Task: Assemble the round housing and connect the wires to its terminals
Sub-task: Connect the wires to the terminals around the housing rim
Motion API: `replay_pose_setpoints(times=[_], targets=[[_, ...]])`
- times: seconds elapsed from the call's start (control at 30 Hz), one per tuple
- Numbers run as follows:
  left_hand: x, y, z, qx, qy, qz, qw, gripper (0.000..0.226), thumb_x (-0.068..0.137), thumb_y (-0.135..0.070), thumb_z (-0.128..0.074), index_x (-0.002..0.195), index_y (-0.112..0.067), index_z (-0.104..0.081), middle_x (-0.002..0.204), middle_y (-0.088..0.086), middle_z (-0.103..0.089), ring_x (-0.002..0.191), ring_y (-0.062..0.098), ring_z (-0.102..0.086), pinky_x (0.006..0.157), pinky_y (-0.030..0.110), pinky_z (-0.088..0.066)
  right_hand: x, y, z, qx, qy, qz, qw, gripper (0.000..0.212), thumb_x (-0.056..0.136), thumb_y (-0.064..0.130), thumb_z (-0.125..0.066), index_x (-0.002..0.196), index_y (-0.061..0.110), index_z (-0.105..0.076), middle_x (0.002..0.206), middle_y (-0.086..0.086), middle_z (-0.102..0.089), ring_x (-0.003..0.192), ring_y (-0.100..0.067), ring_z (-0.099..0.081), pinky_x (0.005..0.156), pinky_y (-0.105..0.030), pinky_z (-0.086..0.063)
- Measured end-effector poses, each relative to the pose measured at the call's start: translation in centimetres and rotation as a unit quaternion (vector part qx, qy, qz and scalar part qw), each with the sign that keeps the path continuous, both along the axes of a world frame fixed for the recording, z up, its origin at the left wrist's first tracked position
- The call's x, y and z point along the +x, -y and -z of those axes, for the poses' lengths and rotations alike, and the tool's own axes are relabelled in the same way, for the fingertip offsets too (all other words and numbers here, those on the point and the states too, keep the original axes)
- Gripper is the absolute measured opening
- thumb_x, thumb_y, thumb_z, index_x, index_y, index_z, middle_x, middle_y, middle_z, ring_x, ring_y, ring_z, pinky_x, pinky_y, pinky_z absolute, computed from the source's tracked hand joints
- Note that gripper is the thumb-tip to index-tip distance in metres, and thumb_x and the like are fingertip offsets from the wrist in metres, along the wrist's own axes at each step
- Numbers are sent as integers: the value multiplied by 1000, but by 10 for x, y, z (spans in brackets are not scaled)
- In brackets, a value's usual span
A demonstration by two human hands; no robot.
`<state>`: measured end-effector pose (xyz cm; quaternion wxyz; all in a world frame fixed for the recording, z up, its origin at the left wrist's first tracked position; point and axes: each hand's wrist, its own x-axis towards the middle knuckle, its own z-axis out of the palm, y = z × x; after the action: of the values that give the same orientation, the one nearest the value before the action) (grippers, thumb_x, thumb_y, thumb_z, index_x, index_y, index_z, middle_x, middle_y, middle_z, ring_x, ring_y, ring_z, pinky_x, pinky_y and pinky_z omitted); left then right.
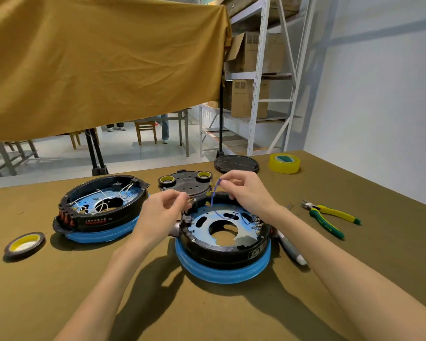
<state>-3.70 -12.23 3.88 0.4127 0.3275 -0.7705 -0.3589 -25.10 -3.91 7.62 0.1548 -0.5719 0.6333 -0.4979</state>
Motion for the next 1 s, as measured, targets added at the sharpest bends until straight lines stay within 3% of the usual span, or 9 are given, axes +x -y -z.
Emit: replay_pose_setpoints(times=[0.13,0.27,0.43,0.6,0.7,0.77,0.83,0.9,1.0], targets=[[2,10,20,-27,149,2,989,33,100,-38,-61,133,-30,-61,130,-16,-60,119,1,-53,99,25,-45,-19,-9,-6,-15,134,64,989,14,101,14,-61,97,12,-75,53,7,-56,48,-6,-46,48,-18,-38],[-1,9,29,-15,237,46,970,49,104,-40,-54,151,-33,-43,150,-7,-49,123,2,-44,104,27,-39,-29,-17,-5,-2,142,113,983,19,103,17,-58,93,16,-75,53,6,-56,45,-5,-45,44,-17,-38],[1,3,15,-112,313,-41,942,48,97,-56,-55,140,-36,-52,124,-5,-69,108,13,-65,95,37,-56,-39,-35,6,120,44,152,980,28,98,12,-56,85,14,-81,101,-13,-75,81,-22,-63,87,-37,-50],[2,-4,-1,-168,406,-149,886,60,93,-78,-34,116,-29,-60,76,-10,-66,75,14,-67,69,32,-49,-43,-48,20,185,19,161,969,31,98,14,-51,86,14,-80,65,-8,-67,44,-16,-52,56,-28,-49],[-6,-8,6,-196,341,-151,907,43,98,-59,-49,121,-26,-65,101,-5,-67,92,16,-63,75,32,-48,-41,-51,23,155,56,186,969,28,97,14,-52,85,12,-77,61,0,-65,43,-9,-61,45,-23,-48],[-13,-12,12,-100,262,-17,960,47,101,-47,-56,143,-26,-54,136,-4,-57,121,13,-56,98,29,-46,-37,-53,25,145,54,185,971,28,96,15,-52,82,15,-77,47,8,-58,47,-9,-64,43,-18,-42],[-19,-18,13,-19,226,78,971,59,103,-44,-54,157,-24,-37,155,-5,-45,138,12,-46,112,30,-39,-33,-54,29,127,48,184,973,30,96,17,-52,77,20,-76,45,7,-57,57,-16,-70,44,-19,-38],[-22,-18,14,-23,227,52,972,60,104,-48,-48,158,-25,-33,152,-2,-49,136,16,-48,113,38,-42,-30,-53,32,115,45,184,975,31,97,19,-52,77,20,-76,49,8,-62,59,-17,-72,44,-18,-36],[-14,-14,5,-98,339,-89,932,50,102,-60,-41,134,-24,-56,115,-3,-63,104,18,-61,82,38,-51,-20,-42,29,113,88,148,979,30,99,18,-54,80,17,-77,64,13,-69,60,-17,-73,58,-25,-43]])
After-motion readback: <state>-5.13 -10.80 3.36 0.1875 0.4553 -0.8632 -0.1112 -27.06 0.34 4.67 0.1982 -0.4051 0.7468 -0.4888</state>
